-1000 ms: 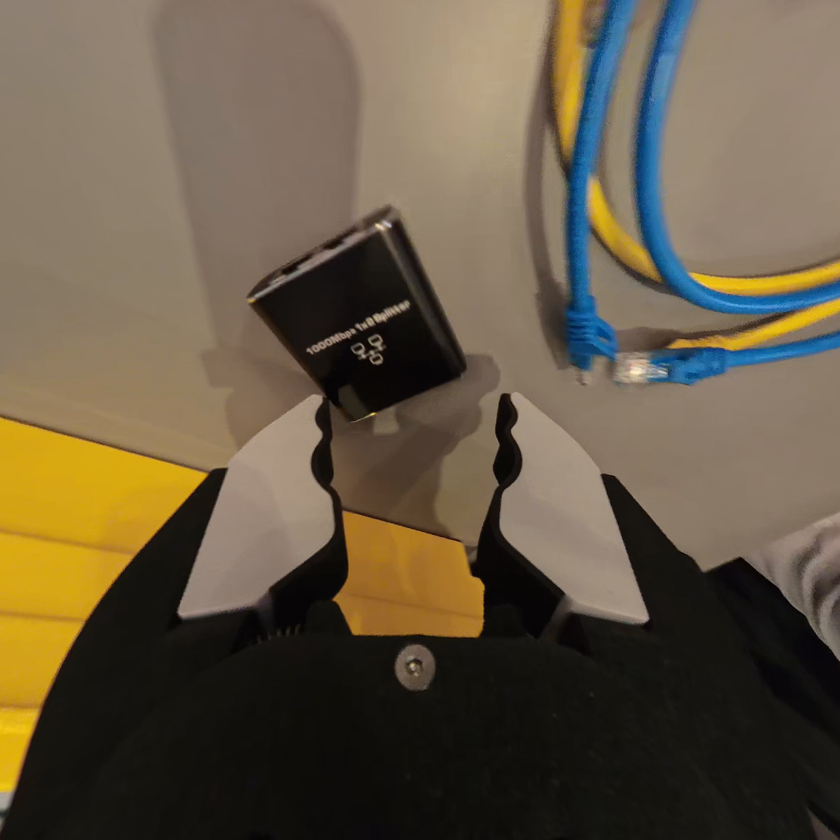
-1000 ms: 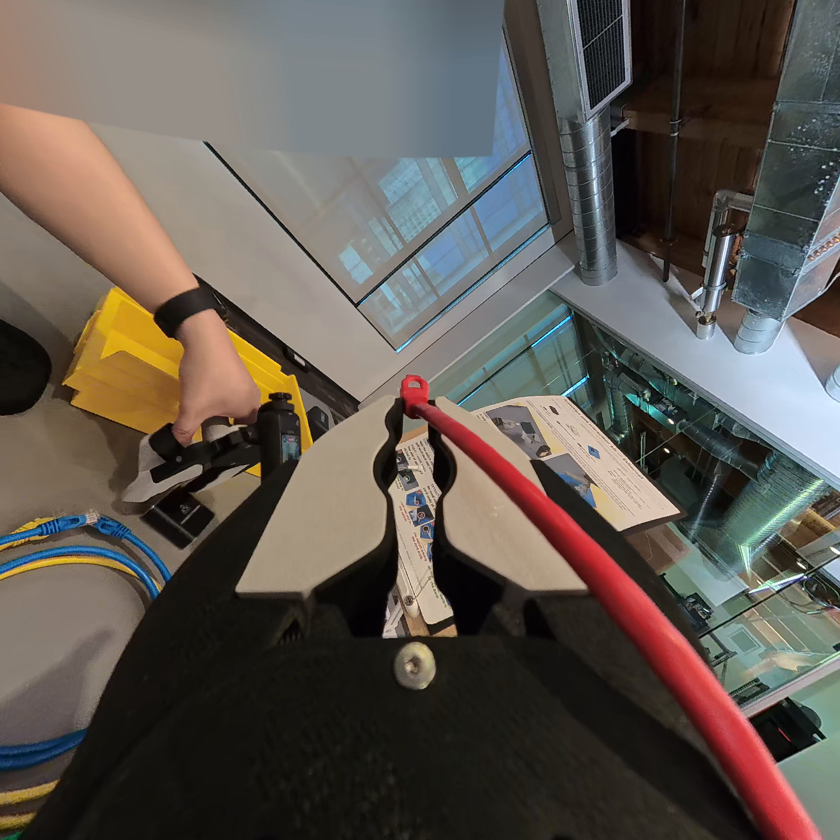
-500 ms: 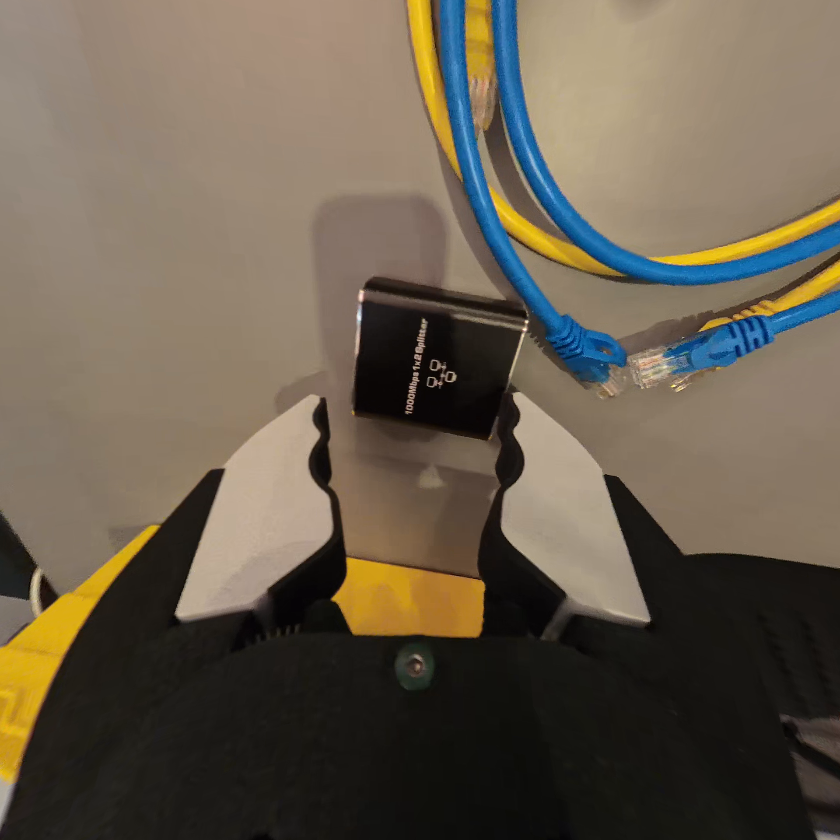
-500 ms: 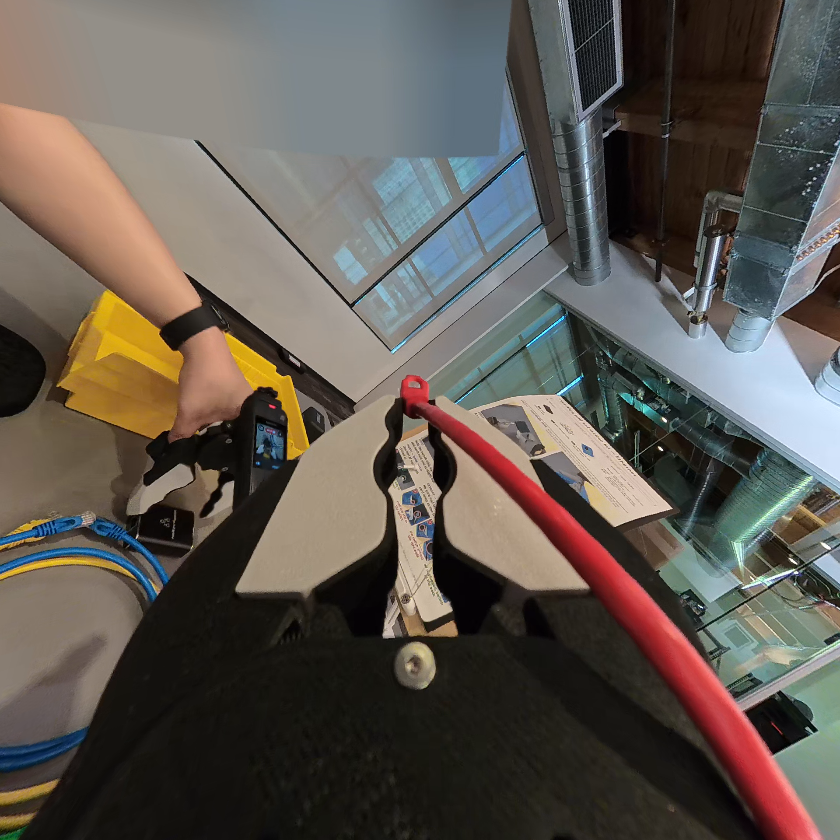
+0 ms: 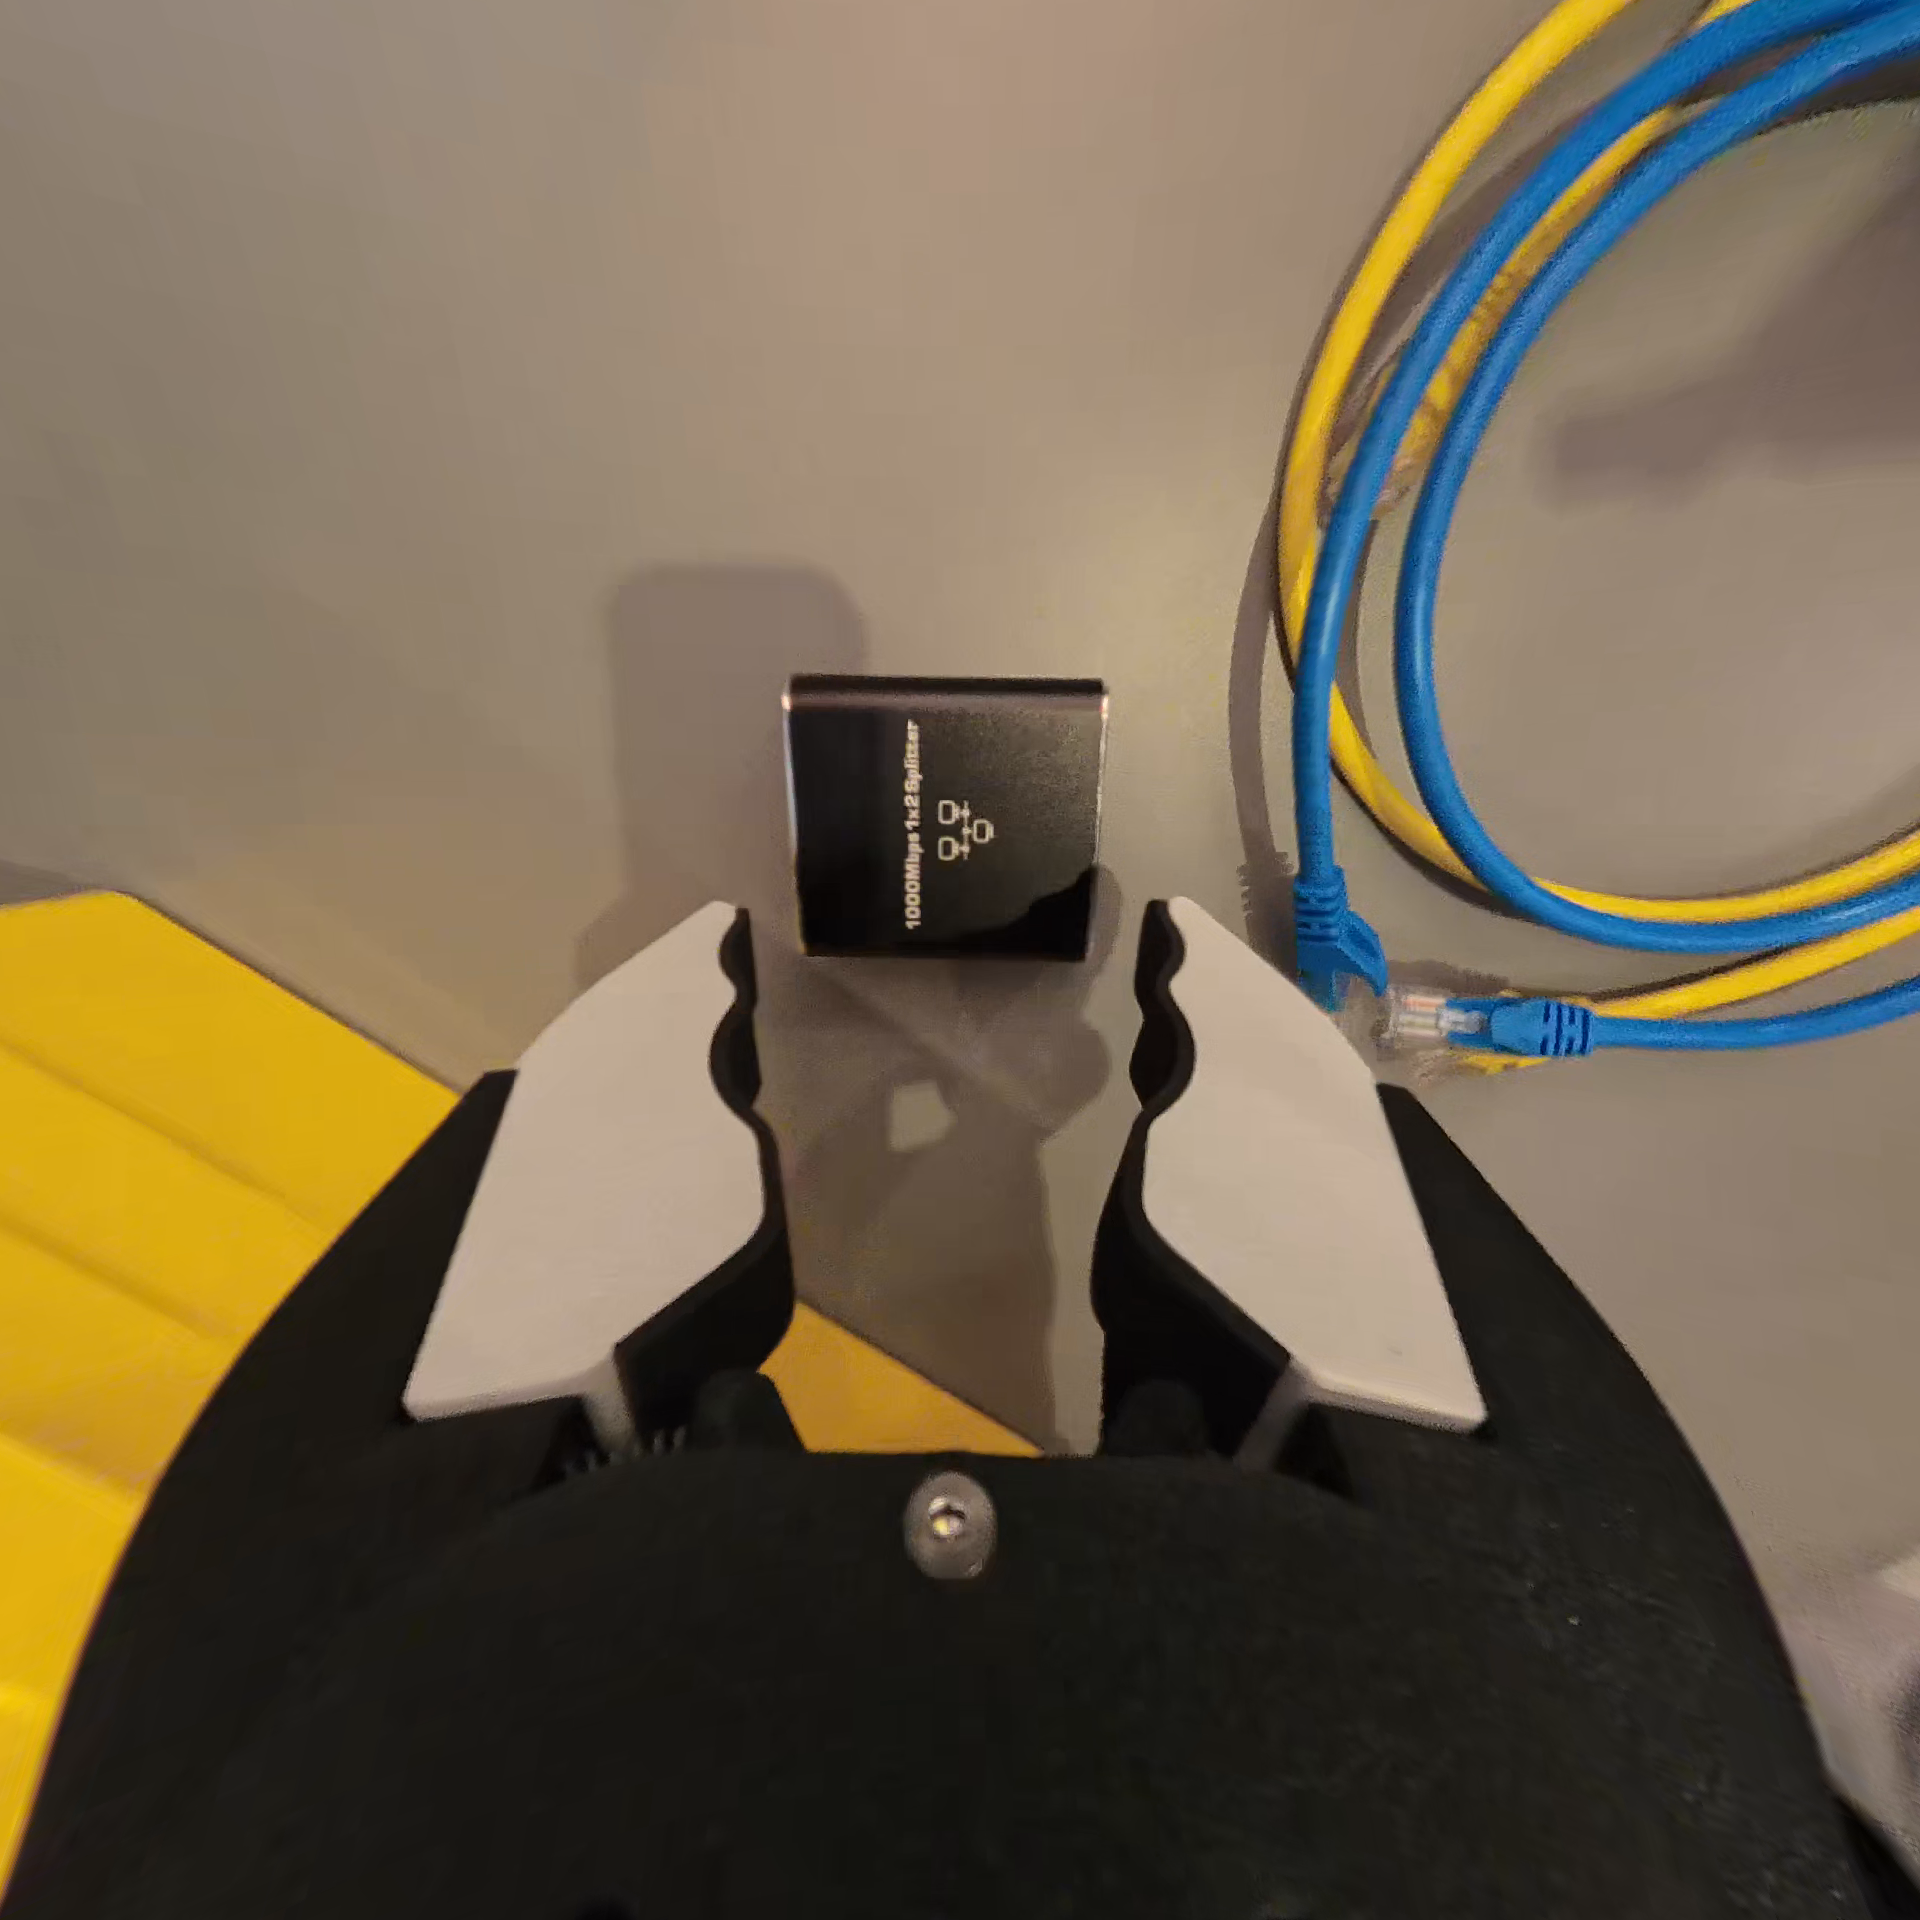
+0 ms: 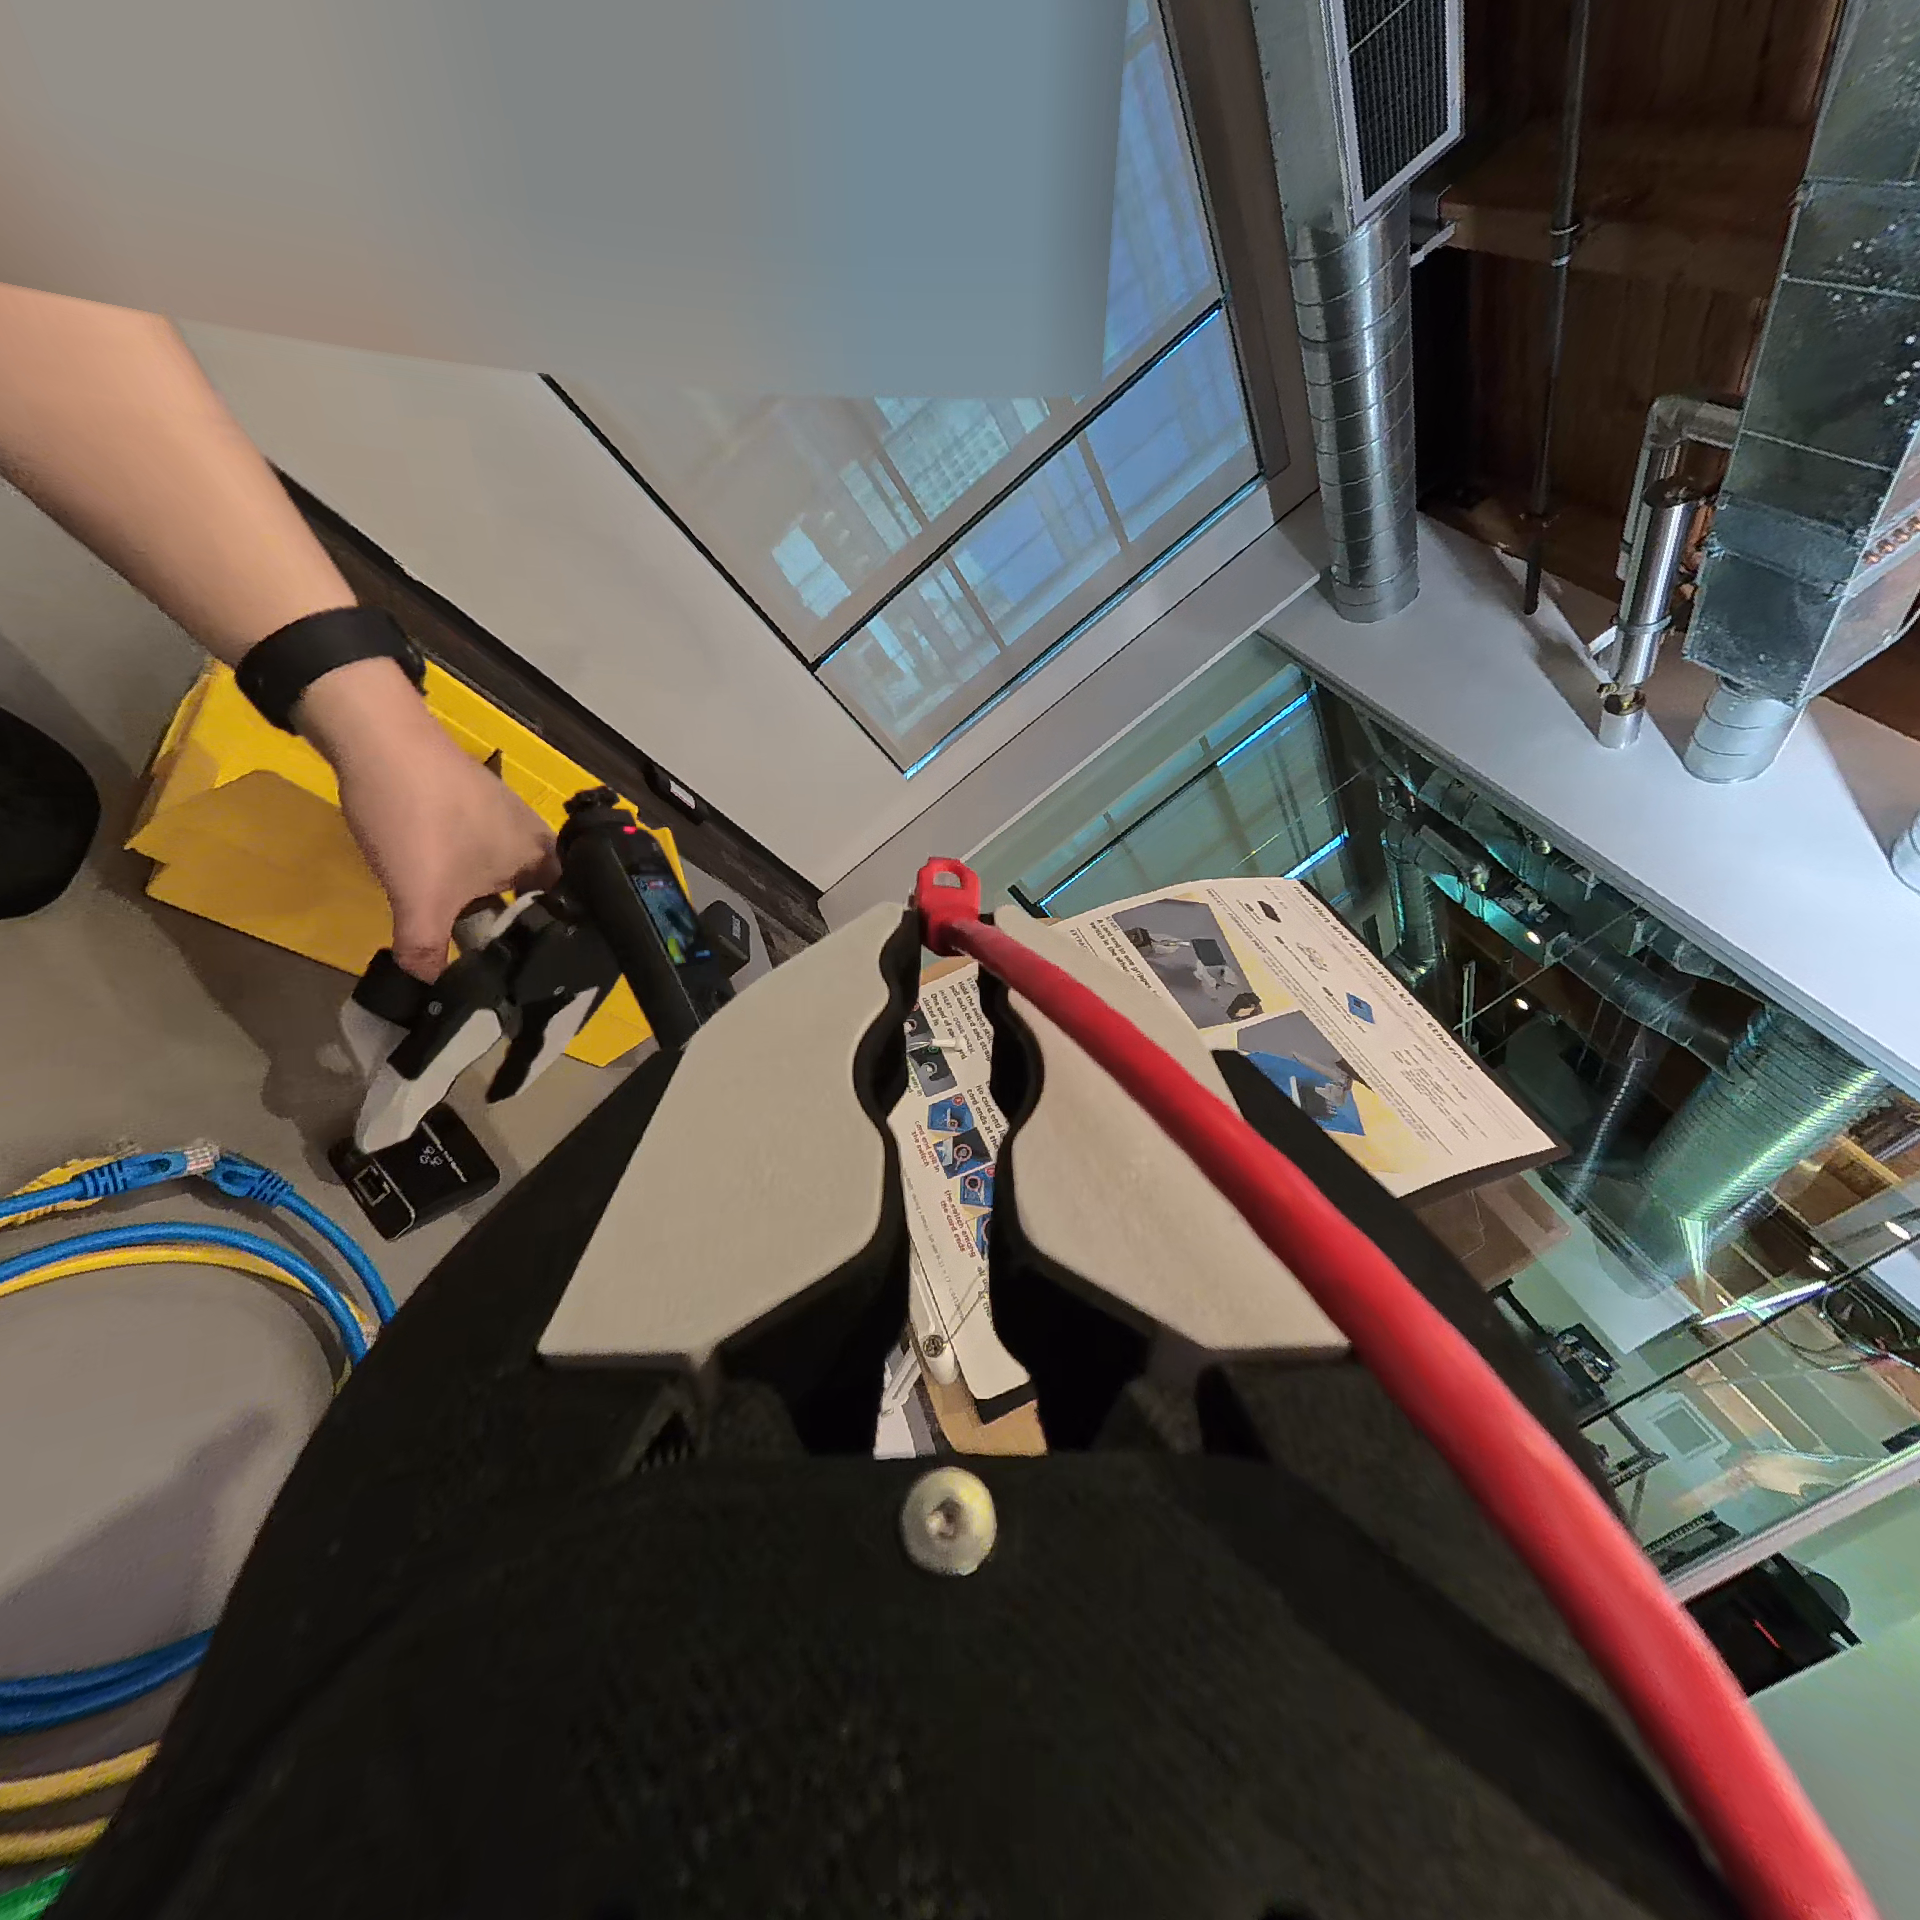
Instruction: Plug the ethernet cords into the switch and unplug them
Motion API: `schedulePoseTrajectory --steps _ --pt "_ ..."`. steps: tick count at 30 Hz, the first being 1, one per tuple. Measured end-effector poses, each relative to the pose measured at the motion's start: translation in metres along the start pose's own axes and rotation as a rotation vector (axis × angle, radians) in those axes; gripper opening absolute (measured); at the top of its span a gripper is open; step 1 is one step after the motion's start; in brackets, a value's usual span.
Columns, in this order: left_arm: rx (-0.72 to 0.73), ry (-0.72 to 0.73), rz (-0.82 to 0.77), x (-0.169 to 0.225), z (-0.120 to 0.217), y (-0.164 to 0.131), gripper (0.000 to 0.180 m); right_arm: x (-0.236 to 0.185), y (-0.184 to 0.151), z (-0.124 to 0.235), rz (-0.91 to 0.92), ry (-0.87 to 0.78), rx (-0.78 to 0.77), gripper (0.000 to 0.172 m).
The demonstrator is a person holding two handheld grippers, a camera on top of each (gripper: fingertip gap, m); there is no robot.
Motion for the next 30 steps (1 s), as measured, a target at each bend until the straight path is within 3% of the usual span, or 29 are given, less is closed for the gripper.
schedulePoseTrajectory --steps 4,7,11,16,21,23,27,30 --pt "0.103 0.093 -0.276 0.008 0.022 0.010 0.076 0.001 -0.002 0.000 -0.002 -0.005 -0.009 0.011" --pt "-0.004 0.101 -0.447 0.014 0.010 0.004 0.081 0.001 -0.004 0.001 -0.003 -0.010 -0.016 0.011" --pt "-0.091 0.144 -0.475 0.015 -0.010 0.001 0.076 0.002 -0.003 0.002 -0.004 -0.012 -0.015 0.011" --pt "-0.147 0.099 -0.411 0.016 -0.011 -0.003 0.068 0.002 -0.005 0.001 -0.005 -0.009 -0.012 0.011" --pt "-0.148 0.087 -0.451 0.024 -0.005 -0.013 0.060 0.002 -0.005 0.001 -0.006 -0.010 -0.005 0.011" --pt "-0.099 0.115 -0.487 0.024 0.000 -0.012 0.059 0.002 -0.005 0.001 -0.005 -0.013 -0.004 0.011" --pt "0.016 0.165 -0.648 0.016 0.005 -0.002 0.075 0.003 -0.005 0.002 -0.005 -0.019 -0.006 0.011" --pt "0.030 0.075 -0.785 0.017 -0.002 0.001 0.079 0.003 -0.008 0.004 -0.007 -0.027 -0.024 0.011"
Point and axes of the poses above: each gripper's, where its closed fingertips meet, z back along the fingers, y out of its top, x = y × z across the jaws, the point moved 9 cm from there along z, back along the fingers, and after that the axes turned 8 degrees about y, right-handed, at the moved point
